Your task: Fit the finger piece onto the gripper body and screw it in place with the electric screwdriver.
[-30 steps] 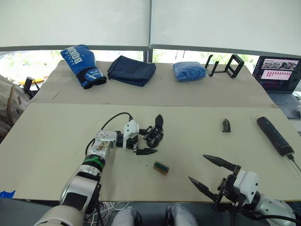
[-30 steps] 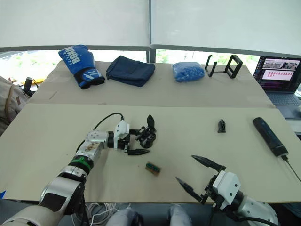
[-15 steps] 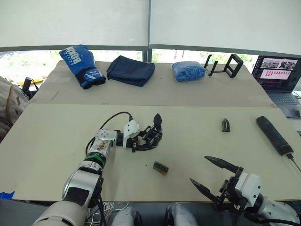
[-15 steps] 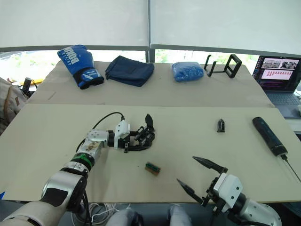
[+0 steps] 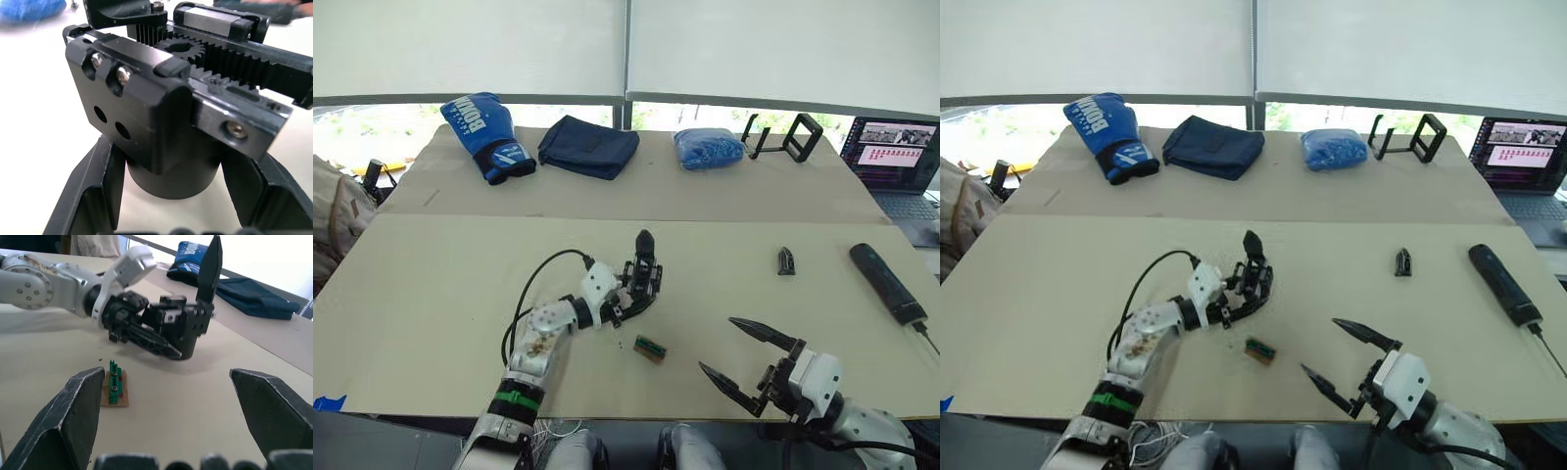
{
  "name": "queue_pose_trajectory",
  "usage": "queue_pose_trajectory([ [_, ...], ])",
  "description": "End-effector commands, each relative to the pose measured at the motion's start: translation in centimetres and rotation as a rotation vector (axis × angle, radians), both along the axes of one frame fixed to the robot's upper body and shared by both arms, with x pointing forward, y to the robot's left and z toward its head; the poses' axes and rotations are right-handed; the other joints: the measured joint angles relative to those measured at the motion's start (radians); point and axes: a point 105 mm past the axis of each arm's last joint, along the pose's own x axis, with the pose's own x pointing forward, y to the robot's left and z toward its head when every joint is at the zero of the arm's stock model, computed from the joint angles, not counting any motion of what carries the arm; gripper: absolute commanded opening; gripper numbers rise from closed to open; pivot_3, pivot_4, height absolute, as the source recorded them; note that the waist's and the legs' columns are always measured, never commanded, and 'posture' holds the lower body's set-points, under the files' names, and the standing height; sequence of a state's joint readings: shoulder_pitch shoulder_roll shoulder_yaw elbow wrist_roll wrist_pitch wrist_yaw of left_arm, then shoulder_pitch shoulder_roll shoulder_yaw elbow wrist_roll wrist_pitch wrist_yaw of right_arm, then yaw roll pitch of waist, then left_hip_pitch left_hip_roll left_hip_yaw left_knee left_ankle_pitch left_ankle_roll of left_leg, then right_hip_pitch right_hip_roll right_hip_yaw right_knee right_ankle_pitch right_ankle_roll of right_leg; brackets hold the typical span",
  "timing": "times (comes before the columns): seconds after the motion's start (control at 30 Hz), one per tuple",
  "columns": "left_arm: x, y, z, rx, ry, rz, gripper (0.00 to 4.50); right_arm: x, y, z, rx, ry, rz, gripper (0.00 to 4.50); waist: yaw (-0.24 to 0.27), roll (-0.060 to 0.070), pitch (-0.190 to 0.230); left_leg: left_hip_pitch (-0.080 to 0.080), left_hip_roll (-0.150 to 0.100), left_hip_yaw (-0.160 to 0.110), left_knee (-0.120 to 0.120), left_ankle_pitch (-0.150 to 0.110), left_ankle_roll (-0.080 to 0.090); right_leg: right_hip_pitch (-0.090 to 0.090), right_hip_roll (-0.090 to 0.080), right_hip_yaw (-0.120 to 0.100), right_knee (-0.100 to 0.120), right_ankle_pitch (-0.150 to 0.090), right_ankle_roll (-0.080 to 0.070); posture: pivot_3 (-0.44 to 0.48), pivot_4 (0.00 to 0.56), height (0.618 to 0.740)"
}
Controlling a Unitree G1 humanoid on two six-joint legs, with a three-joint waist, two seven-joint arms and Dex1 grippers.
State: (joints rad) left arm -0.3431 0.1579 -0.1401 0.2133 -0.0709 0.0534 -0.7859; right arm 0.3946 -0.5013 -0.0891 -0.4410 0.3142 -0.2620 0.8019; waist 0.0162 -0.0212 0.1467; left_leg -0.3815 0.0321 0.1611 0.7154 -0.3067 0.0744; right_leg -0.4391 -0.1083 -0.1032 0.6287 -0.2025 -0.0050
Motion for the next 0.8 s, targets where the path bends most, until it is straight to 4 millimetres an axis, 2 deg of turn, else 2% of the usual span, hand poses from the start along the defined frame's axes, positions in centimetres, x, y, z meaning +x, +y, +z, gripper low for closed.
queue_pose_trajectory([
  [0.03,0.2,-0.5,3.1,-0.024,-0.119,-0.006,2.31,-0.1,0.1,0.8,-0.002,-0.056,0.01,4.5,-0.001,0.0,0.0,0.0,0.0,0.0,0.0,0.0,0.0,0.0,0.0,0.0,0.0,0.0,0.0,0.0,0.15,0.74],
  [0.33,-0.2,-0.2,1.4,0.034,-0.073,-0.055,2.31,-0.2,0.1,0.7,-0.011,-0.05,0.016,4.5,-0.002,0.0,0.0,0.001,0.0,0.001,0.0,0.0,0.0,0.0,0.0,-0.004,0.0,0.001,-0.001,0.0,0.15,0.74],
  [0.6,-0.3,-1.3,0.8,0.032,-0.074,-0.049,2.31,-0.6,0.1,0.6,-0.021,-0.043,0.015,4.5,0.003,0.001,0.0,0.001,0.0,0.001,0.0,0.0,0.0,0.001,-0.001,-0.004,0.0,0.001,-0.001,0.0,0.15,0.74],
  [0.8,-0.7,-1.4,0.0,0.041,-0.059,-0.054,2.31,-0.5,0.0,0.6,-0.028,-0.043,0.016,4.5,0.007,0.001,0.0,0.001,0.0,0.001,0.0,0.0,0.0,0.001,-0.001,-0.004,0.0,0.001,-0.001,0.0,0.15,0.74],
])
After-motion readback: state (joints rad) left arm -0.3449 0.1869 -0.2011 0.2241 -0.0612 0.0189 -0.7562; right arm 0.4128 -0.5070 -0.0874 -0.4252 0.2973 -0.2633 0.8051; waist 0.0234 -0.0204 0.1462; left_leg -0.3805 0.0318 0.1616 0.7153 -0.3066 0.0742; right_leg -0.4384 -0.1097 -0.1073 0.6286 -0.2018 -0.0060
